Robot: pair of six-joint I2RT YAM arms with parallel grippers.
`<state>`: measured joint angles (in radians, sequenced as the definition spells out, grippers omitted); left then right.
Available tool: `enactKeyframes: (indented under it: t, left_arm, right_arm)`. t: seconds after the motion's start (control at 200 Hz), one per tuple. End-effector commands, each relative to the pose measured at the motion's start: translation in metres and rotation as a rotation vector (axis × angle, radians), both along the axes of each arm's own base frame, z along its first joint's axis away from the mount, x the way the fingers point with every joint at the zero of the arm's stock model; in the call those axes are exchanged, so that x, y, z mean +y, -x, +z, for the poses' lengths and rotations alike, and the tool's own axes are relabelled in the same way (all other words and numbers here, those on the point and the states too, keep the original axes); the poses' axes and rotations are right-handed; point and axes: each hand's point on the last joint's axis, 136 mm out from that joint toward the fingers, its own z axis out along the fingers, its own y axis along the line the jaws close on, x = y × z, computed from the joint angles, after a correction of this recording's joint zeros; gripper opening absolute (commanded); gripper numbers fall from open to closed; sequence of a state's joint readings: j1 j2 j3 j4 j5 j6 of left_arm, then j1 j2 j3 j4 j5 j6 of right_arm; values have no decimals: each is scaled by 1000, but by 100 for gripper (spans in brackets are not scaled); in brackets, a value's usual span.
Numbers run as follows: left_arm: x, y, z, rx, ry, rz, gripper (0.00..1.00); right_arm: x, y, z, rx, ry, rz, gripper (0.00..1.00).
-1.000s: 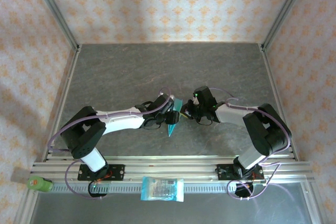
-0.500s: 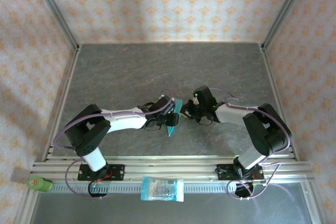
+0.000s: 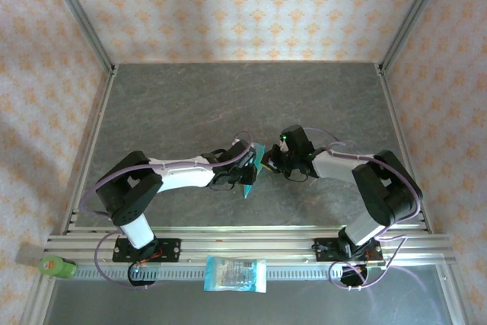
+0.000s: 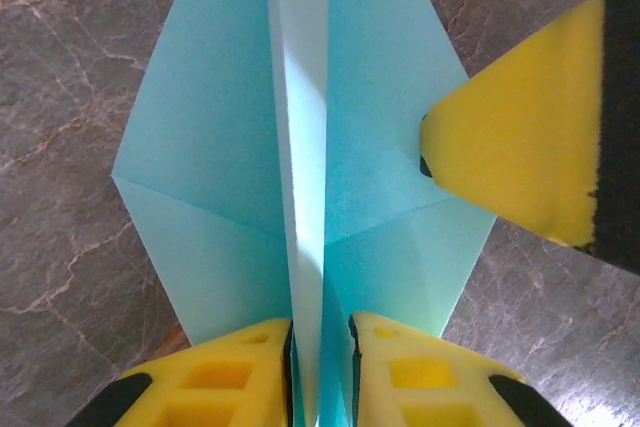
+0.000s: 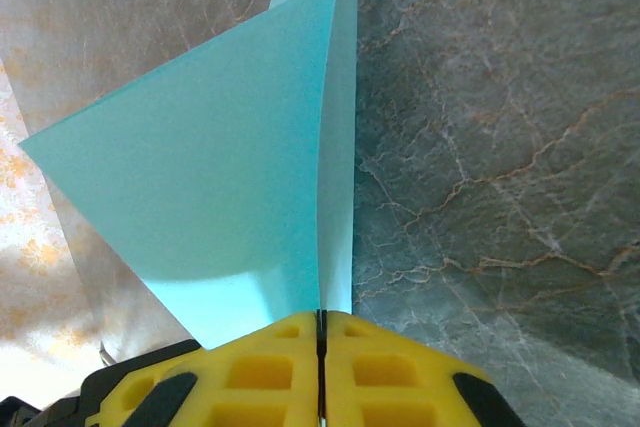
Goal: Fold a paper plane with a square sheet of paper (pick it up from the middle)
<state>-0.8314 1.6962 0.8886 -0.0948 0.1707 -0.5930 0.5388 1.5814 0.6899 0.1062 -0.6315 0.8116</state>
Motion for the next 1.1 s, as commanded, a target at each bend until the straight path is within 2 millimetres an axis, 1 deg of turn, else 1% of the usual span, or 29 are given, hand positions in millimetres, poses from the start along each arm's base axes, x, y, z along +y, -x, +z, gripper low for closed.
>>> enactKeyframes:
  t: [0.0,0.14,0.576,0.726,0.806,0.891,0.956,1.001,1.091]
  left_arm:
    - [3,-3,-4,-7,-48,9,23]
    - [4,-3,-6,-7,-64,12,21]
    - [-1,-1,-11,4,-63,-6,20]
    - [0,-2,-10,2,-69,-2,15]
    - [1,-3,-7,-7,-63,10,11]
    - [6,-9,0,-31,-78,49,9]
    - [19,-18,2,-41,-133,113,5]
    - [32,-23,1,-31,-188,166,4]
    - [45,-35,6,-43,-239,229,4]
  right_arm:
    - [1,0,-1,-5,-7,0,7]
    - [2,0,-2,-4,-9,2,7]
    - [2,-1,-2,-5,-5,4,8]
    - [3,-2,2,-17,-7,9,9]
    - [2,-5,8,-40,-3,10,13]
    - [-5,-11,18,-79,13,-12,21]
    - [-17,-16,23,-103,28,-50,28]
    - [-27,-18,23,-109,36,-83,30]
    - [-45,-17,18,-102,39,-138,31]
